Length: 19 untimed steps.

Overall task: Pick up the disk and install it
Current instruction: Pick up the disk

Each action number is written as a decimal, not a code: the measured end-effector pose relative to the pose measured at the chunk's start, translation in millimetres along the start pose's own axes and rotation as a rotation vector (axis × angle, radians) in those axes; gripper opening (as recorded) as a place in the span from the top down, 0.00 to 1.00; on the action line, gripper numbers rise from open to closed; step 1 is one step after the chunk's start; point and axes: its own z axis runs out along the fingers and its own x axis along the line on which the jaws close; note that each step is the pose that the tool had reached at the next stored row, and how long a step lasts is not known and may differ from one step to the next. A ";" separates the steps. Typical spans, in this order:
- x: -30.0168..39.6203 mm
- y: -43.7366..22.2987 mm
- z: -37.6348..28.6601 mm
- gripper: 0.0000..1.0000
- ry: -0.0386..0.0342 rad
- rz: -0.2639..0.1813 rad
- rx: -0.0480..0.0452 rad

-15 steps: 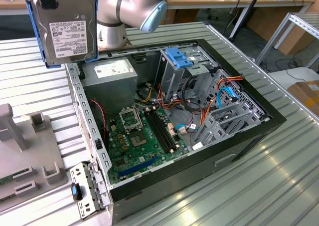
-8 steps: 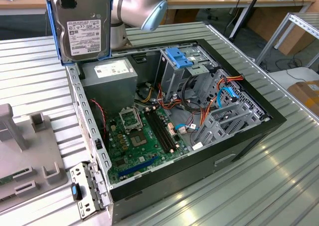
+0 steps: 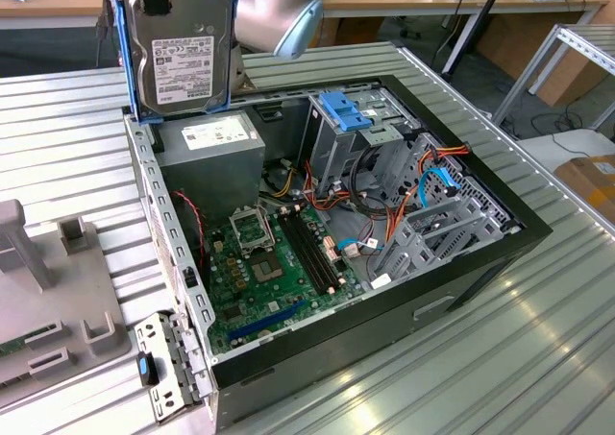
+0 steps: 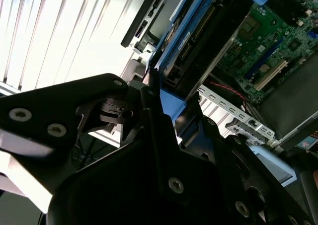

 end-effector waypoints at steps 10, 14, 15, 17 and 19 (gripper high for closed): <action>0.4 -16.8 -0.2 0.64 0.0001 0.000 -0.0001; 0.8 -34.5 -0.5 0.64 0.0001 0.000 -0.0001; 0.8 -37.0 -0.5 0.64 0.0001 0.000 -0.0001; 0.9 -40.3 -0.6 0.64 0.0002 0.000 -0.0002; 0.9 -40.5 -0.5 0.64 0.0000 0.000 -0.0001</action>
